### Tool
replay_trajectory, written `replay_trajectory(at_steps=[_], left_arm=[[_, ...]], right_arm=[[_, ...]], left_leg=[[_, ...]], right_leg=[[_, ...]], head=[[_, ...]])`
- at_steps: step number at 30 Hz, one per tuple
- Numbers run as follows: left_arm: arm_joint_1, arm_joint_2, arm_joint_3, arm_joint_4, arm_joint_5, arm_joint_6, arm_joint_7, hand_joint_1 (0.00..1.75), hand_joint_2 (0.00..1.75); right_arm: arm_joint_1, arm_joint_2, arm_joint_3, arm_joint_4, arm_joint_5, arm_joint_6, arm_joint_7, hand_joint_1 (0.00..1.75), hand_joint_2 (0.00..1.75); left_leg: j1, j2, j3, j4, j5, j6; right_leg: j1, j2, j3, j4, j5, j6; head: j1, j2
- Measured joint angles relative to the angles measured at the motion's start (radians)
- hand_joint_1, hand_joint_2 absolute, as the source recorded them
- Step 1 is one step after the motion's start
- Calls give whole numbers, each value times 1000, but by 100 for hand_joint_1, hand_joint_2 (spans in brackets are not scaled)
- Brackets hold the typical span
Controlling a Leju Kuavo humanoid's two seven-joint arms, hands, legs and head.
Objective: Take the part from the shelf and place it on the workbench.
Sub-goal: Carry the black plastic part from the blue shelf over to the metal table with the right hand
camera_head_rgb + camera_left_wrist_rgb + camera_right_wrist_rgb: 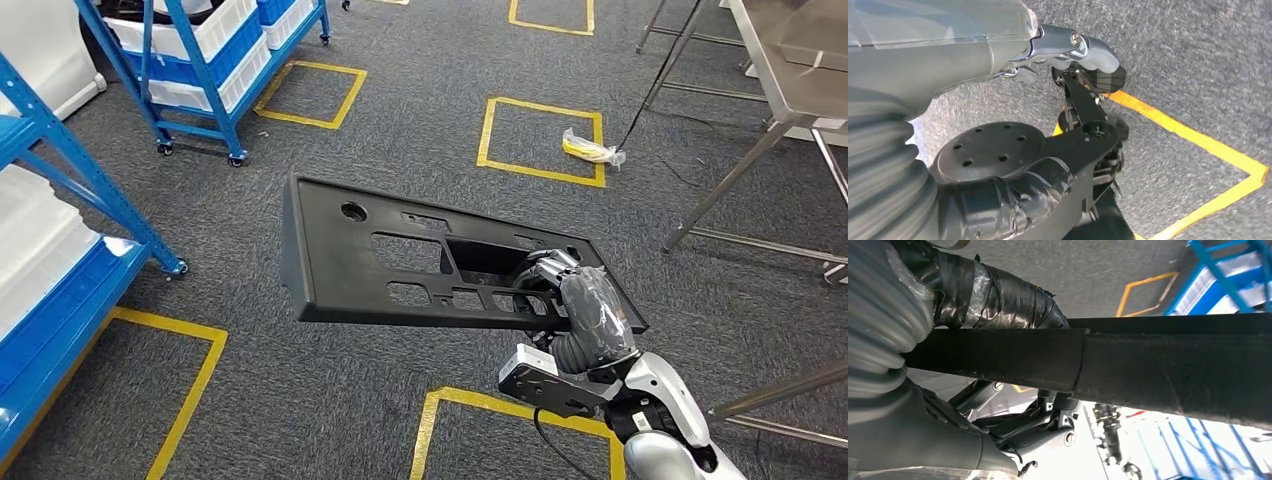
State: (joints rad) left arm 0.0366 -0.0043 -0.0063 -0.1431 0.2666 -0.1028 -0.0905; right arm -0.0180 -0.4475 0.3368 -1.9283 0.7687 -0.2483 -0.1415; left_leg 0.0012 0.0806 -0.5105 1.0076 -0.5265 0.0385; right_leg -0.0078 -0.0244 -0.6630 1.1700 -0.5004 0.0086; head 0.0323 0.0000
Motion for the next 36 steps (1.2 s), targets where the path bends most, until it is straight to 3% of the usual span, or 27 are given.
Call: replay_trajectory(at_steps=[2,3,5,6,8,9,10,12,13,14,16,18,19,21,23,25,27,28,30,32,34,36], left_arm=[[-2,-1,0,0,0,-1,-1,0,175],[-3,-1,0,0,0,-1,-1,0,175],[-6,-1,0,0,0,-1,-1,0,175],[-7,-1,0,0,0,-1,-1,0,175],[-7,0,0,0,1,-2,-2,0,175],[-6,0,0,0,1,-2,-2,0,175],[-4,0,0,0,1,-2,-2,0,175],[-2,0,0,1,2,-2,-2,0,175],[-1,0,0,1,3,-2,-2,0,175],[0,0,0,1,4,-2,-2,0,175],[1,1,0,1,6,-1,-2,0,175],[0,2,0,2,8,0,-3,0,175],[-1,2,0,3,9,0,-3,0,175],[-3,3,0,4,13,0,-3,0,175],[-2,12,0,4,27,-7,1,0,175],[1,28,2,5,50,-33,10,0,175],[1,39,5,5,68,-58,19,0,175],[-1,41,7,5,72,-64,22,0,175],[-6,41,8,5,78,-64,23,0,175],[-7,41,10,5,81,-62,17,0,175],[-6,39,10,5,80,-62,6,0,175],[-6,35,10,4,78,-63,-10,0,175]], right_arm=[[-1,0,-1,0,0,0,0,175,175],[-1,0,-1,0,0,0,0,175,175],[-1,-1,-3,0,0,0,0,175,175],[0,-2,-4,-1,0,0,0,175,175],[-2,-2,-5,-2,0,0,0,175,175],[-3,-1,-6,-3,0,0,0,175,175],[-4,-1,-6,-3,0,1,0,175,175],[-4,0,-5,-2,0,3,0,175,175],[-3,0,-5,-2,0,4,0,175,175],[-4,0,-5,-2,0,5,0,175,175],[-5,0,-5,-2,0,7,1,175,175],[-7,0,-4,-2,0,12,2,175,175],[-8,1,-4,-2,0,14,4,175,175],[-11,2,-3,-2,4,22,7,175,175],[-35,18,10,7,26,41,19,175,175],[-95,62,48,40,71,61,53,175,175],[-166,112,105,83,109,77,102,175,175],[-196,129,135,99,118,84,122,175,175],[-236,143,180,113,119,90,143,175,175],[-261,148,205,119,119,89,151,175,175],[-269,150,217,121,121,84,155,175,175],[-259,142,220,119,129,73,158,175,175]], left_leg=[[-3,18,1,-1,1,-6],[-4,26,1,-1,2,-10],[-5,41,3,-4,2,-20],[-5,32,2,0,-3,-24],[-2,-20,-19,51,-41,-31],[1,-52,-44,106,-72,-32],[1,-69,-77,174,-104,-33],[2,-76,-127,273,-131,-36],[2,-77,-131,274,-116,-37],[3,-80,-115,237,-84,-36],[5,-116,-58,109,-19,-32],[7,-154,-26,31,3,-27],[6,-160,-25,23,1,-24],[6,-136,-24,13,11,-15],[11,-107,-20,-3,25,-3],[12,-73,-22,-11,32,2],[12,-38,-27,-11,33,1],[12,-24,-28,-11,34,-1],[14,-4,-28,-10,32,-9],[14,8,-25,-7,29,-23],[13,20,-23,-5,27,-40],[18,34,-21,-5,23,-55]], right_leg=[[14,-31,66,-109,21,-16],[20,-38,73,-127,20,-22],[24,-21,70,-134,27,-31],[21,-13,72,-142,32,-37],[15,4,77,-158,43,-52],[13,13,76,-160,47,-57],[14,24,72,-159,49,-61],[15,49,64,-151,51,-63],[15,62,60,-146,51,-63],[15,76,56,-140,51,-62],[15,100,48,-126,49,-58],[12,123,34,-114,51,-47],[9,135,27,-111,55,-39],[5,150,19,-112,62,-24],[7,113,-1,-79,37,-15],[3,55,-48,23,-26,-8],[-10,31,-91,124,-66,1],[-17,25,-90,133,-61,6],[-29,9,-30,43,-8,13],[-25,-25,40,-78,26,14],[-12,-40,59,-120,25,5],[-6,-21,57,-125,27,-11]], head=[[0,0],[0,0],[0,0],[0,0],[0,0],[0,0],[0,0],[0,0],[0,0],[-1,0],[0,0],[0,0],[0,0],[0,0],[1,0],[2,0],[2,0],[1,0],[2,0],[1,0],[1,0],[1,0]])
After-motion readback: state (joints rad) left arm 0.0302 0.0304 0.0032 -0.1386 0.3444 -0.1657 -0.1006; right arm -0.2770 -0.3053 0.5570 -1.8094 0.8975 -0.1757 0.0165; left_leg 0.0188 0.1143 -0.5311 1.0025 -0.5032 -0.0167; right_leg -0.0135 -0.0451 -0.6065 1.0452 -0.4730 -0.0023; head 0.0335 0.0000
